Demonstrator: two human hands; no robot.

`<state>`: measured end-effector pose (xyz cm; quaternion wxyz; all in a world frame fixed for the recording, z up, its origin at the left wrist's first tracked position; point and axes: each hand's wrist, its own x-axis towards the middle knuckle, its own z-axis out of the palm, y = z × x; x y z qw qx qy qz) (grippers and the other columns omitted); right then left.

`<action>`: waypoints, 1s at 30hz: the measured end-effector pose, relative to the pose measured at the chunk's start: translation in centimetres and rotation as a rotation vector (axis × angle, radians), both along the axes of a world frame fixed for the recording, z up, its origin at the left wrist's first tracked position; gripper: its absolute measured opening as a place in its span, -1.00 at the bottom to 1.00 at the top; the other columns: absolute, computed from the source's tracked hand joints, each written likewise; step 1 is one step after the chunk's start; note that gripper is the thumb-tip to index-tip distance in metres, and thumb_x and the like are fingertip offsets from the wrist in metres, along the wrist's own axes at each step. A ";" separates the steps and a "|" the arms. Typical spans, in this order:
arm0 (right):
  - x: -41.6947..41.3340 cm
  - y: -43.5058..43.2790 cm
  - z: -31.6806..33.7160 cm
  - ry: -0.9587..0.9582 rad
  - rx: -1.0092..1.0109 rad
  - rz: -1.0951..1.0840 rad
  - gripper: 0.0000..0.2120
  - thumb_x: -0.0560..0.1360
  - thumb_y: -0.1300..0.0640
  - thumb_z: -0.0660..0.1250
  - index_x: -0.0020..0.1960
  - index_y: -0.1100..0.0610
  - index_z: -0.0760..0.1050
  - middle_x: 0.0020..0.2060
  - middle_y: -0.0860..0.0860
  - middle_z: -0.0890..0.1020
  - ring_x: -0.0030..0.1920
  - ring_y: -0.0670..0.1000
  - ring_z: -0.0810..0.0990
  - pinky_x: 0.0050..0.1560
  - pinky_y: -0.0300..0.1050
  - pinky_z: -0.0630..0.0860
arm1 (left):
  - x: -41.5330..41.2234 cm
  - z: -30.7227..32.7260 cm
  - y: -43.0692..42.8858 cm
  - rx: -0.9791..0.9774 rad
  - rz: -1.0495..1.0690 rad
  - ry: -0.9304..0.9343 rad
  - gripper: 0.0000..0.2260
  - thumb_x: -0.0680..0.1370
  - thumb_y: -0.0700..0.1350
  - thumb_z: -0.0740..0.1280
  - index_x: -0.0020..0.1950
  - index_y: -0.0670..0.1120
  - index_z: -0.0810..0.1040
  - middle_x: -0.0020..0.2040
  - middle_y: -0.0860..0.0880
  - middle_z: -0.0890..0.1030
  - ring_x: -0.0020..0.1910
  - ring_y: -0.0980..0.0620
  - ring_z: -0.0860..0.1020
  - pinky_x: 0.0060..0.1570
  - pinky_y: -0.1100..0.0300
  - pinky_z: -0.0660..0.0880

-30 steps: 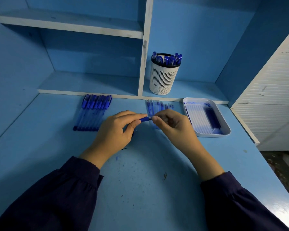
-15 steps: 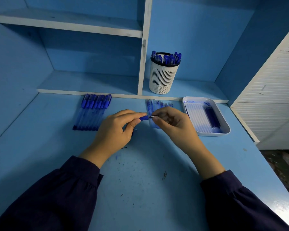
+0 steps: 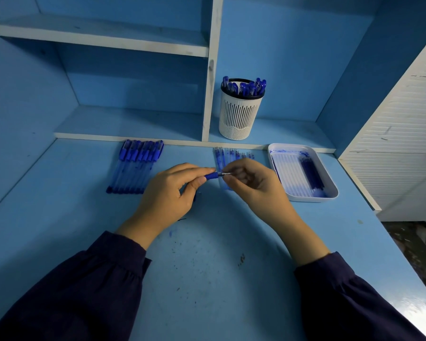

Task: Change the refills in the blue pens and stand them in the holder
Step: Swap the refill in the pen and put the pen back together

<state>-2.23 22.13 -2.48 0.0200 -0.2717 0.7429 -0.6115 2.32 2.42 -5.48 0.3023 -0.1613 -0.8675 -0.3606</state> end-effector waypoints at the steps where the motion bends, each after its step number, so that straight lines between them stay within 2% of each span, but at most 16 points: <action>1: 0.0 0.0 0.0 0.006 0.012 -0.009 -0.94 0.52 0.25 0.38 -0.01 0.20 0.59 -0.28 0.02 0.62 -0.28 -0.12 0.54 -0.16 -0.26 0.50 | 0.0 0.0 0.0 -0.003 -0.001 -0.001 -0.73 0.63 -0.06 0.25 0.23 -0.09 0.64 0.04 0.05 0.67 0.01 0.10 0.62 -0.05 0.08 0.60; 3: 0.0 0.0 0.0 -0.016 0.006 -0.013 -0.92 0.51 0.22 0.39 0.00 0.19 0.58 -0.25 0.06 0.63 -0.27 -0.11 0.55 -0.16 -0.26 0.51 | 0.0 0.0 -0.1 -0.008 0.000 0.001 -0.74 0.63 -0.07 0.25 0.23 -0.09 0.64 0.04 0.05 0.67 0.01 0.10 0.62 -0.06 0.08 0.59; 6: 0.0 0.0 0.0 -0.028 -0.011 0.005 -0.87 0.50 0.31 0.38 0.05 0.21 0.56 -0.23 0.00 0.61 -0.25 -0.11 0.56 -0.11 -0.25 0.52 | 0.0 0.1 -0.1 -0.004 -0.006 0.005 -0.74 0.63 -0.07 0.26 0.23 -0.10 0.64 0.02 0.06 0.66 -0.02 0.12 0.62 -0.07 0.10 0.59; 9: 0.0 -0.1 -0.2 -0.004 0.022 -0.018 -0.94 0.51 0.28 0.38 -0.02 0.22 0.58 -0.29 -0.03 0.61 -0.31 -0.13 0.53 -0.21 -0.33 0.46 | 0.0 0.1 -0.1 -0.009 -0.007 0.003 -0.73 0.63 -0.07 0.25 0.23 -0.10 0.64 0.04 0.06 0.67 0.00 0.13 0.62 -0.03 0.13 0.60; 11: -0.1 -0.1 -0.2 -0.018 0.008 -0.021 -0.93 0.51 0.24 0.40 -0.02 0.20 0.58 -0.28 0.01 0.61 -0.29 -0.09 0.54 -0.19 -0.29 0.48 | 0.0 0.1 -0.1 -0.009 -0.001 0.002 -0.74 0.63 -0.08 0.26 0.23 -0.10 0.64 0.05 0.06 0.67 0.02 0.13 0.61 -0.02 0.13 0.59; 15: -0.1 -0.1 -0.3 -0.002 0.010 -0.015 -0.90 0.50 0.30 0.39 0.01 0.21 0.57 -0.26 0.06 0.60 -0.26 -0.07 0.54 -0.15 -0.25 0.50 | 0.0 0.1 -0.1 0.000 0.001 -0.006 -0.76 0.62 -0.13 0.29 0.23 -0.10 0.64 0.03 0.06 0.67 0.01 0.14 0.61 -0.01 0.13 0.59; 19: -0.3 -0.1 -0.4 -0.008 -0.005 -0.029 -0.87 0.49 0.27 0.41 0.03 0.18 0.58 -0.22 0.16 0.62 -0.23 0.01 0.57 -0.09 -0.16 0.55 | 0.1 0.2 -0.2 0.000 0.002 -0.010 -0.74 0.63 -0.06 0.26 0.24 -0.09 0.64 0.04 0.06 0.67 0.00 0.12 0.62 -0.05 0.09 0.60; 22: -0.3 0.0 -0.3 -0.003 -0.009 -0.016 -0.85 0.47 0.30 0.43 0.03 0.16 0.58 -0.24 0.08 0.62 -0.22 -0.01 0.59 -0.05 -0.16 0.57 | 0.1 0.2 -0.1 -0.001 0.000 -0.011 -0.73 0.62 -0.05 0.26 0.22 -0.09 0.65 0.02 0.07 0.67 -0.02 0.11 0.62 -0.09 0.08 0.60; 27: -0.2 -0.2 -0.6 0.040 0.056 -0.078 -0.93 0.47 0.31 0.42 -0.08 0.17 0.60 -0.39 -0.21 0.59 -0.33 -0.20 0.53 -0.18 -0.38 0.42 | 0.1 0.2 -0.1 0.017 0.011 -0.017 -0.78 0.59 -0.10 0.33 0.20 -0.08 0.66 0.00 0.06 0.68 -0.04 0.11 0.63 -0.08 0.07 0.61; 30: -0.1 -0.4 -0.7 0.078 0.094 -0.129 -0.89 0.47 0.32 0.41 -0.11 0.13 0.59 -0.42 -0.23 0.57 -0.35 -0.22 0.51 -0.21 -0.43 0.38 | 0.3 0.4 0.1 -0.010 0.022 0.014 -0.79 0.57 -0.13 0.36 0.17 -0.09 0.67 -0.02 0.03 0.69 -0.08 0.08 0.64 -0.09 0.07 0.61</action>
